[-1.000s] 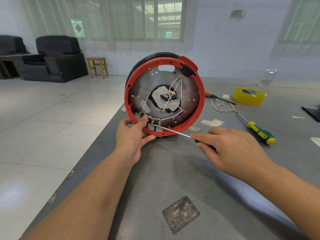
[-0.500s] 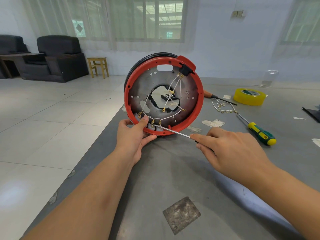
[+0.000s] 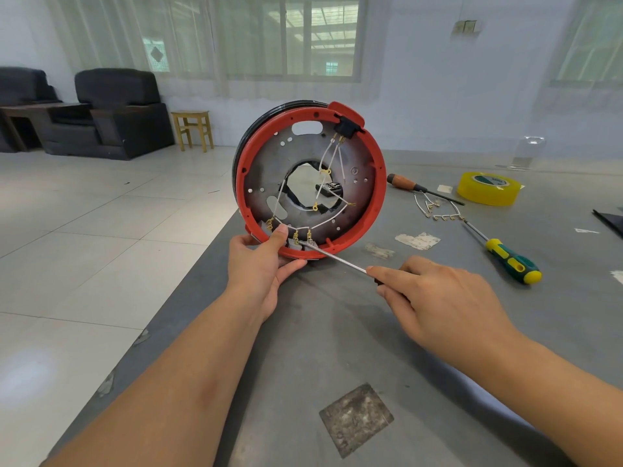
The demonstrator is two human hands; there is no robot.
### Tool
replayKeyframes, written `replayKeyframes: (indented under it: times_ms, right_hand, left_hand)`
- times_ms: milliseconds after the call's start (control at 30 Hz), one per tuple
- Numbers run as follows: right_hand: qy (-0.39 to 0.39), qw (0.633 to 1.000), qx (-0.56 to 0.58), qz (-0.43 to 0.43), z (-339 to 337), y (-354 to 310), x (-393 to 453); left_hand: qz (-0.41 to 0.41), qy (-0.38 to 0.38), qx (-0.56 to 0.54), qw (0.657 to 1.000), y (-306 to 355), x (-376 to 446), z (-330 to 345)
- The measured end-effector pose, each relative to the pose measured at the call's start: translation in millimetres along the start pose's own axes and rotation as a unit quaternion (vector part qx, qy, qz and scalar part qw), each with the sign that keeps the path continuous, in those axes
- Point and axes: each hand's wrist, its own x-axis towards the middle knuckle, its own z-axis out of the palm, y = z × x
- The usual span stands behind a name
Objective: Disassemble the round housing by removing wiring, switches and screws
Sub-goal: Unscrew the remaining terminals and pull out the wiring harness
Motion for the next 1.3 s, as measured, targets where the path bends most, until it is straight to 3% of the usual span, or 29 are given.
replayKeyframes:
  times_ms: [400, 667, 900, 1300]
  right_hand:
    - [-0.043, 0.993, 0.111, 0.024, 8.2, -18.4, -6.0]
    - [-0.025, 0.989, 0.145, 0.022, 12.2, -26.2, -3.7]
    - [-0.001, 0.988, 0.154, 0.025, 5.2, -8.6, -1.8]
    - [-0.033, 0.992, 0.119, 0.007, -1.1, 0.8, 3.4]
  left_hand:
    - [0.020, 0.021, 0.006, 1.000, -2.8, -0.3, 2.6]
    - [-0.003, 0.022, -0.042, 0.999, -1.7, -1.3, 2.0]
    - [0.002, 0.006, -0.031, 0.999, -2.9, -2.3, 0.4]
    - [-0.012, -0.012, -0.007, 1.000, -2.9, -2.5, 0.5]
